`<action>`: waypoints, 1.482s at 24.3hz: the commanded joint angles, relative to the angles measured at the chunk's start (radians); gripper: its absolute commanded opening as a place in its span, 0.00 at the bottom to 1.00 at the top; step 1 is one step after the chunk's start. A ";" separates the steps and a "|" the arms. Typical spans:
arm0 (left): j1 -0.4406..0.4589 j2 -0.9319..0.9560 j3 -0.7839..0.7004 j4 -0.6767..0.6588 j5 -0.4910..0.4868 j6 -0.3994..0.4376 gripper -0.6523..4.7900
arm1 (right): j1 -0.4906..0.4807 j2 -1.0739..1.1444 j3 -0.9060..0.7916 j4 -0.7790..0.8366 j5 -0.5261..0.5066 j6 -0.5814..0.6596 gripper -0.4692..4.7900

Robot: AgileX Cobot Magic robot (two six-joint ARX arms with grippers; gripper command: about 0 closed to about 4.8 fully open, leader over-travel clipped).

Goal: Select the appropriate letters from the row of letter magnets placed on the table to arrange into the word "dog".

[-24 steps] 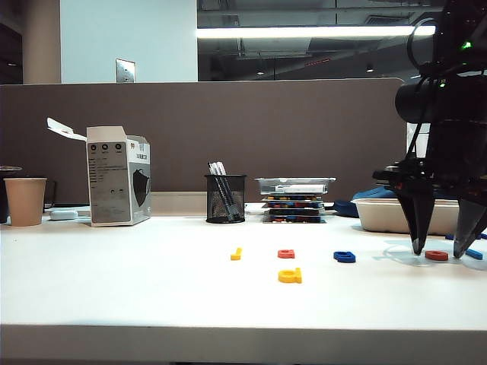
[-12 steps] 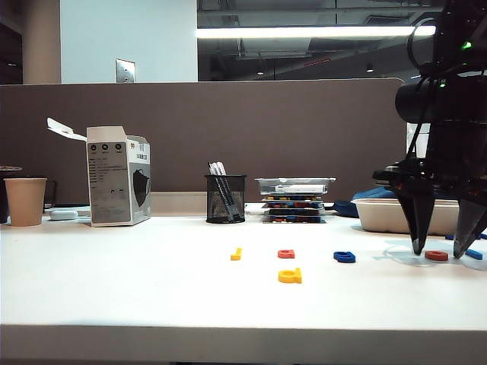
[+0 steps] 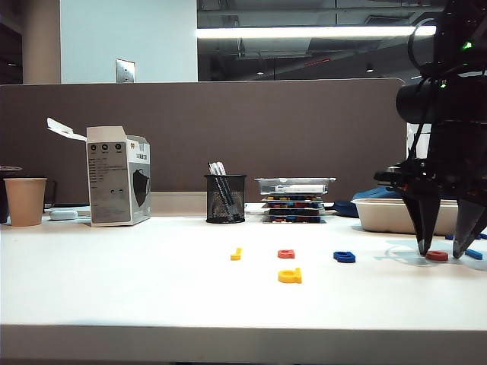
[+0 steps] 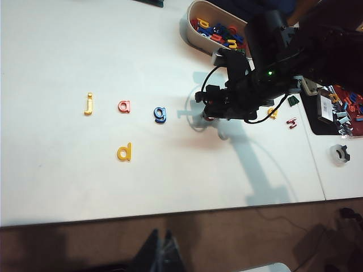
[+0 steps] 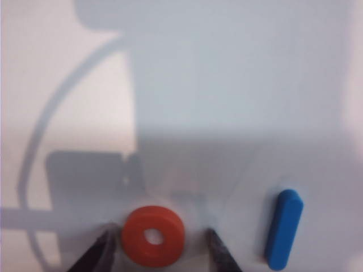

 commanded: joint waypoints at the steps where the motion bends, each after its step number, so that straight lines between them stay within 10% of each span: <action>1: -0.001 -0.002 0.002 -0.001 -0.003 0.005 0.11 | 0.002 0.004 -0.003 -0.010 -0.002 0.002 0.47; 36: -0.001 -0.002 0.002 -0.001 -0.003 0.005 0.11 | 0.002 0.003 -0.003 -0.013 -0.002 0.002 0.27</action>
